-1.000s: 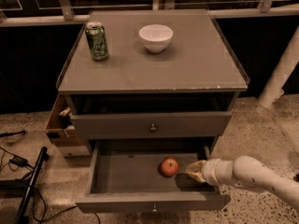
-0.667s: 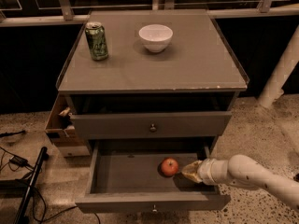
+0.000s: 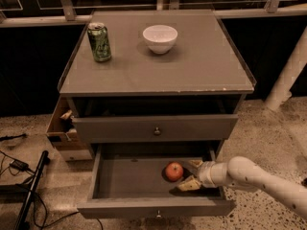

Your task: Pick apple from middle drawer and place on counter

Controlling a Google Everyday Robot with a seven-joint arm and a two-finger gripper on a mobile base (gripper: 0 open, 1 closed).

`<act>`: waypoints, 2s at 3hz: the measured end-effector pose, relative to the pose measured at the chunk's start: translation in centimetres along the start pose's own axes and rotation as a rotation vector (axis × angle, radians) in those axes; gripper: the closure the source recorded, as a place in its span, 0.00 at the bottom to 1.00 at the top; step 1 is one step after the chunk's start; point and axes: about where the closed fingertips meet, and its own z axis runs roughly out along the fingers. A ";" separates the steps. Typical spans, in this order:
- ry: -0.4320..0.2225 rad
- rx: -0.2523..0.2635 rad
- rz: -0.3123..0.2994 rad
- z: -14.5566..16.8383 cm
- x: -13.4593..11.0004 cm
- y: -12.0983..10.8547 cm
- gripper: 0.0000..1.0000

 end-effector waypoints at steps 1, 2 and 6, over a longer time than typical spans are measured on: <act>-0.022 -0.017 0.000 1.4 -0.4 -0.1 0.33; -0.051 -0.033 0.002 2.7 -0.8 -0.1 0.33; -0.139 -0.099 -0.019 6.3 -1.6 0.9 0.50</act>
Offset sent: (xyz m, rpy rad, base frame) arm 0.0231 0.0304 -0.0186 0.0948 -0.0179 0.0287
